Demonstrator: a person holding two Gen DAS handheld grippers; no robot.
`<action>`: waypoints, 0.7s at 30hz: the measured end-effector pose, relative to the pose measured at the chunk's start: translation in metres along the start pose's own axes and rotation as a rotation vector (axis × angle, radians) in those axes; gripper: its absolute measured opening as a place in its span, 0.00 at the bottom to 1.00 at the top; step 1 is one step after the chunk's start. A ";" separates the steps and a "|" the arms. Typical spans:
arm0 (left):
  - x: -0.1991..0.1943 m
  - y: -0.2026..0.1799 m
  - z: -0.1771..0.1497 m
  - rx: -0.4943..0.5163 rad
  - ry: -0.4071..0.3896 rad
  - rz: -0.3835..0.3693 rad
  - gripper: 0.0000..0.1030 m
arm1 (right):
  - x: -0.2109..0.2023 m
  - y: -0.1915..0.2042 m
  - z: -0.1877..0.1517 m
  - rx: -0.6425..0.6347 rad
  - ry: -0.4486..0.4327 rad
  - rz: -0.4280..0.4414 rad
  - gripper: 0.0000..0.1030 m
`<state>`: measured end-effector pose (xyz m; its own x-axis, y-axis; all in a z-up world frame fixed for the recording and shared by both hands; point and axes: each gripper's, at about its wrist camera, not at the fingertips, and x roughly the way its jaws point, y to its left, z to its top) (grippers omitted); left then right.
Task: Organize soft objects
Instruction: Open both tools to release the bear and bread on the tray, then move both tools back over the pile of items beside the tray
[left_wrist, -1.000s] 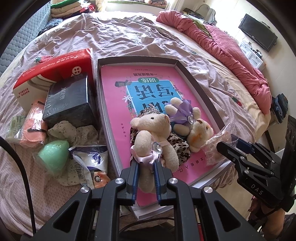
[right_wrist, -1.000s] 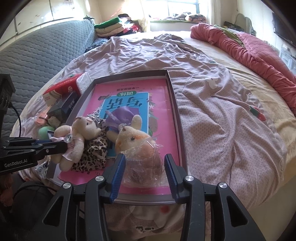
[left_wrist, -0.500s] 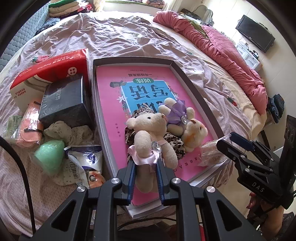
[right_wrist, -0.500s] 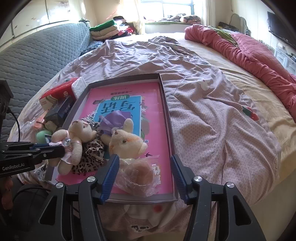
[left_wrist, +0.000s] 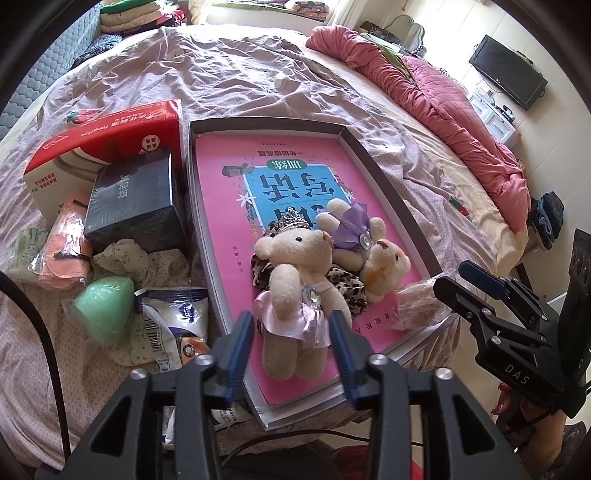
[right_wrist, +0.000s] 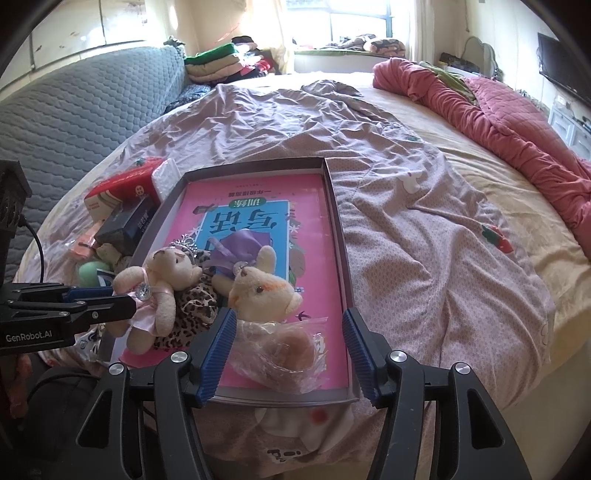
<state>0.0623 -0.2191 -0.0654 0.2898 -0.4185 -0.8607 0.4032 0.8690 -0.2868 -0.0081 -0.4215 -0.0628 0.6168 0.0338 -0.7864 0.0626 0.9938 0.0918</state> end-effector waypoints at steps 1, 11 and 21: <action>-0.001 0.000 0.000 0.001 -0.001 0.000 0.45 | 0.000 0.001 0.000 -0.001 0.001 0.000 0.60; -0.012 -0.001 0.000 0.021 -0.030 0.041 0.61 | -0.004 0.003 0.001 -0.009 -0.002 -0.019 0.60; -0.034 -0.006 0.001 0.046 -0.079 0.081 0.70 | -0.015 0.011 0.007 -0.025 -0.026 -0.043 0.72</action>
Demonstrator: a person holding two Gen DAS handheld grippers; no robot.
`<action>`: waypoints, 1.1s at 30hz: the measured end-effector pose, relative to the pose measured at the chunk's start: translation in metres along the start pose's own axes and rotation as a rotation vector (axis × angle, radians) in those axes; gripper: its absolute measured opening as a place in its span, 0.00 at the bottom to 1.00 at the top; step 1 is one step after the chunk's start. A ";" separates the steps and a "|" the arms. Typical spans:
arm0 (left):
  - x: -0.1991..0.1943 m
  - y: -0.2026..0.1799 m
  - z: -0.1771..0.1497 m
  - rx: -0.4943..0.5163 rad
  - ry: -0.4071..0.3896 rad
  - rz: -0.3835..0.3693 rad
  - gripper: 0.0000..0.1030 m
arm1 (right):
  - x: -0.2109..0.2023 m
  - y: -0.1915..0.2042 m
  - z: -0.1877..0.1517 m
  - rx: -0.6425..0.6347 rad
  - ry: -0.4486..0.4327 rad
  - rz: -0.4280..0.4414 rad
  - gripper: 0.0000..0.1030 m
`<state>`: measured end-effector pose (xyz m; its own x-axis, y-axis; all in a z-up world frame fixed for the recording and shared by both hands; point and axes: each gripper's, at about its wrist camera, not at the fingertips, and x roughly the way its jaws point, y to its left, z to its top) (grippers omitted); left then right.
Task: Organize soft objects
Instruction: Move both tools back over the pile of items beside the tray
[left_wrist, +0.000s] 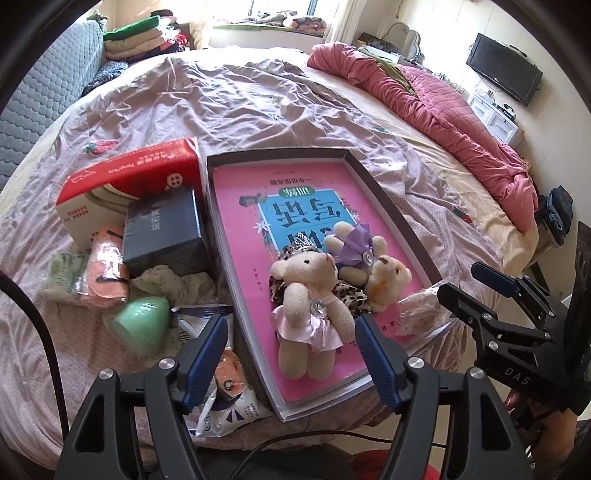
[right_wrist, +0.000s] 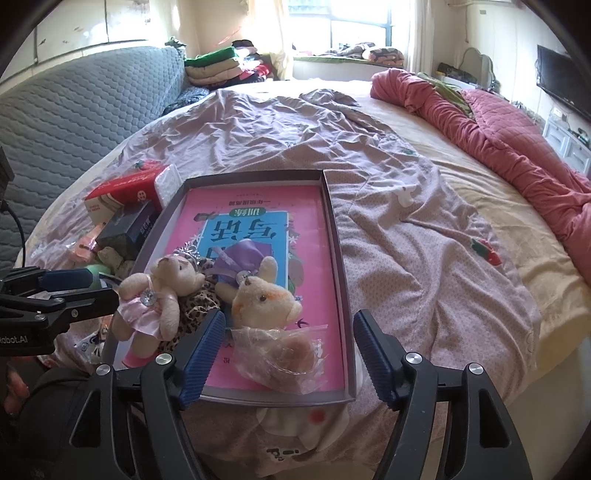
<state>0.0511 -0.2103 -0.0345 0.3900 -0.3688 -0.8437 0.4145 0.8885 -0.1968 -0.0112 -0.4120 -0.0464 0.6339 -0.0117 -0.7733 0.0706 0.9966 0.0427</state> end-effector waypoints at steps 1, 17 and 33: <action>-0.002 0.000 0.000 0.000 -0.005 0.005 0.71 | -0.001 0.001 0.001 0.000 -0.003 -0.001 0.72; -0.036 0.016 0.001 -0.005 -0.062 0.088 0.81 | -0.028 0.028 0.018 -0.034 -0.052 0.005 0.73; -0.068 0.045 -0.003 -0.048 -0.099 0.143 0.82 | -0.056 0.077 0.035 -0.121 -0.108 0.044 0.73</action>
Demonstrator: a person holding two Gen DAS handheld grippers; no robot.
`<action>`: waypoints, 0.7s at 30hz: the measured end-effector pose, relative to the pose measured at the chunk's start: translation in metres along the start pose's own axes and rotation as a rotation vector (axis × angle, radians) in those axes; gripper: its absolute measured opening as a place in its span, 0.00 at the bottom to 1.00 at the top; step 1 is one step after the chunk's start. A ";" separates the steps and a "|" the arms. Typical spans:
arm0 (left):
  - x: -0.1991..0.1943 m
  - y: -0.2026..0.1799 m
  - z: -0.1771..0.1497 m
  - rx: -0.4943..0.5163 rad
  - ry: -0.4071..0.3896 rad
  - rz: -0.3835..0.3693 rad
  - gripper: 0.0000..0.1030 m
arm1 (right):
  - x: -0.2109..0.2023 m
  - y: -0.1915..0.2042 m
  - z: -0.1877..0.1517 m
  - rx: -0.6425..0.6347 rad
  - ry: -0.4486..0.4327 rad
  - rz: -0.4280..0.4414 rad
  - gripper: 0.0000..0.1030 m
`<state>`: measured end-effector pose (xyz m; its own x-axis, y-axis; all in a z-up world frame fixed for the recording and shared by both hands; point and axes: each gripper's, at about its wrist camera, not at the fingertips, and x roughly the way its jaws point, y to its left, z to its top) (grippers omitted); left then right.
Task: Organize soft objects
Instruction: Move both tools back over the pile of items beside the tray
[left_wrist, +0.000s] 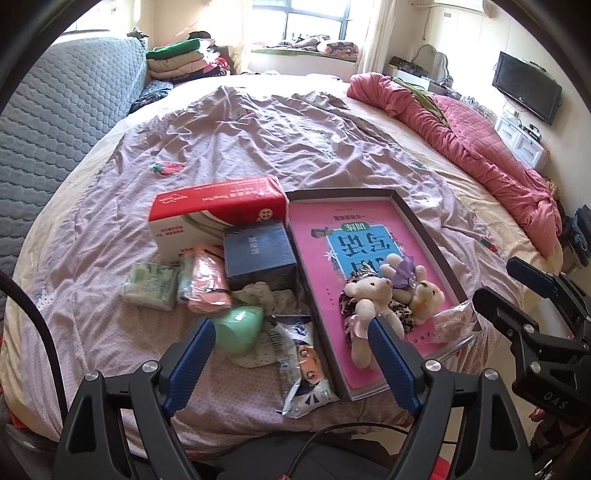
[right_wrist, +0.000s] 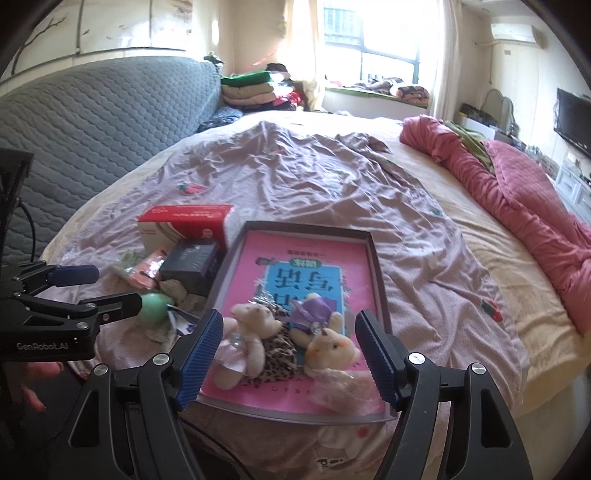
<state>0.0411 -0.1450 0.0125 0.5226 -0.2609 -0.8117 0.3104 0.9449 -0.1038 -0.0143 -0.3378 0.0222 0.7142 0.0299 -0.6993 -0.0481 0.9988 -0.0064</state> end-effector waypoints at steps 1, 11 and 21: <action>-0.002 0.002 0.000 -0.002 -0.003 0.001 0.82 | -0.002 0.003 0.001 -0.005 -0.003 0.002 0.73; -0.020 0.023 0.001 -0.031 -0.026 0.023 0.82 | -0.015 0.028 0.012 -0.052 -0.032 0.025 0.74; -0.037 0.041 0.000 -0.046 -0.046 0.071 0.82 | -0.025 0.053 0.021 -0.087 -0.058 0.059 0.74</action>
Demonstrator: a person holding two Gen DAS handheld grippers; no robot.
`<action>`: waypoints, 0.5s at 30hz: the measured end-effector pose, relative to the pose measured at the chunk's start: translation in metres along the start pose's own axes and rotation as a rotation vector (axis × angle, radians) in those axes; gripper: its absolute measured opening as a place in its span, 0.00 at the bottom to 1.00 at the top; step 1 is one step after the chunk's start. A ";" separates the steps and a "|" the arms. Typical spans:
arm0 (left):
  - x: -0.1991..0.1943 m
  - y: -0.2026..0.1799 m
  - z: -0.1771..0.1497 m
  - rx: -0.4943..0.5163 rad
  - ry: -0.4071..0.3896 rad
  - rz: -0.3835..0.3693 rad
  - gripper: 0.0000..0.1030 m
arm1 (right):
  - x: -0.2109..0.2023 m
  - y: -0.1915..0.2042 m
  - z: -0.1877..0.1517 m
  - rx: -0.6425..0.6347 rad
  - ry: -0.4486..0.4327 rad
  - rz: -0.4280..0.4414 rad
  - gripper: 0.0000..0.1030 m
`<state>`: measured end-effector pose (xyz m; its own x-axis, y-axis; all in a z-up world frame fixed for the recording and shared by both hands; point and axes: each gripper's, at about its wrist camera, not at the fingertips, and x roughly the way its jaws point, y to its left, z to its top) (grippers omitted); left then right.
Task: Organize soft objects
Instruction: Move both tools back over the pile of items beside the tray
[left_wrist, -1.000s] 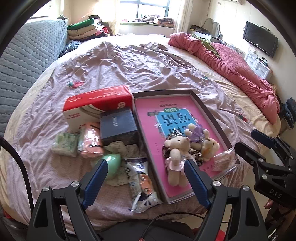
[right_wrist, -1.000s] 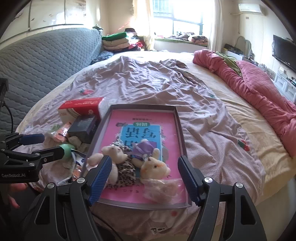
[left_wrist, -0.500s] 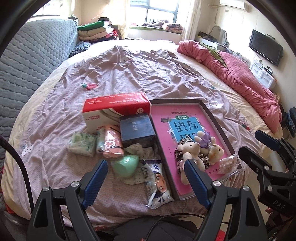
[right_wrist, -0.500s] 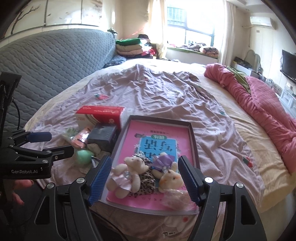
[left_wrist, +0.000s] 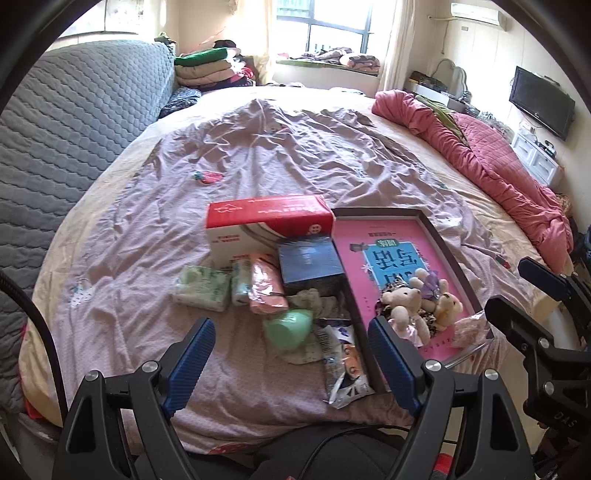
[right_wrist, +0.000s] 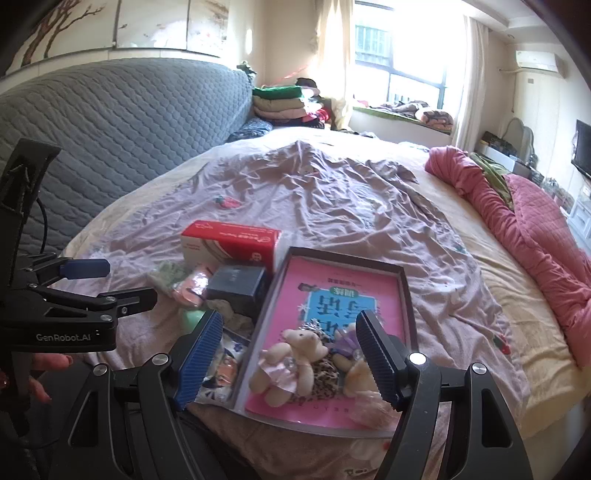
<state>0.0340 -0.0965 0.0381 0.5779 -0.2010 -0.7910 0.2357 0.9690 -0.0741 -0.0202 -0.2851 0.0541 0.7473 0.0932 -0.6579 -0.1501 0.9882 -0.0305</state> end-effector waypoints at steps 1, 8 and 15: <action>-0.002 0.002 0.000 -0.003 -0.003 0.003 0.82 | -0.001 0.002 0.001 -0.002 -0.005 0.004 0.74; -0.012 0.014 -0.001 -0.011 -0.023 0.032 0.82 | -0.007 0.020 0.009 -0.026 -0.027 0.034 0.74; -0.015 0.028 -0.001 -0.020 -0.041 0.081 0.82 | -0.004 0.037 0.011 -0.062 -0.024 0.062 0.74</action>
<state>0.0312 -0.0659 0.0471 0.6258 -0.1267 -0.7696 0.1713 0.9850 -0.0229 -0.0220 -0.2476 0.0636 0.7505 0.1579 -0.6418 -0.2361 0.9710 -0.0373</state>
